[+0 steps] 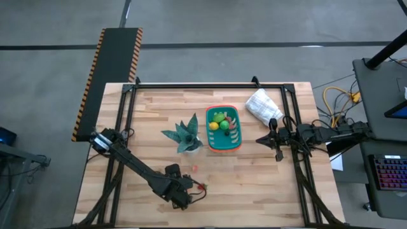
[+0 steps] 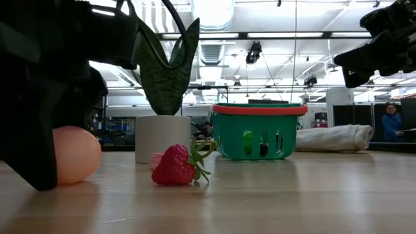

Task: Build produce basket
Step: Put the bottom peach into the basket

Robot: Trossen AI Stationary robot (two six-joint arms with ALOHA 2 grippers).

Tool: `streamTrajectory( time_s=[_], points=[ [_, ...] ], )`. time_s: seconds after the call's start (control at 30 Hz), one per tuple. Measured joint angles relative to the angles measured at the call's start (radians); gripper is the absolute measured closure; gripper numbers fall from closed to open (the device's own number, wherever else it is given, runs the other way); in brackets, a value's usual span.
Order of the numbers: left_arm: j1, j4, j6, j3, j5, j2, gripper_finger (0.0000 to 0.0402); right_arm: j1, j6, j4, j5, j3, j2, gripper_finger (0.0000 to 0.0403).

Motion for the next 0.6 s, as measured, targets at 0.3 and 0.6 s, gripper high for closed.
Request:
streamTrajectory(
  time_s=[0.3,0.6],
  points=[
    [0.001,0.003,-0.001,0.005,0.004,0.002,0.0153,0.000,0.000,0.000,0.000,0.000,0.000,0.0394],
    [0.002,0.014,-0.003,0.007,0.023,0.000,0.0197,0.000,0.000,0.000,0.000,0.000,0.000,0.0394]
  ],
)
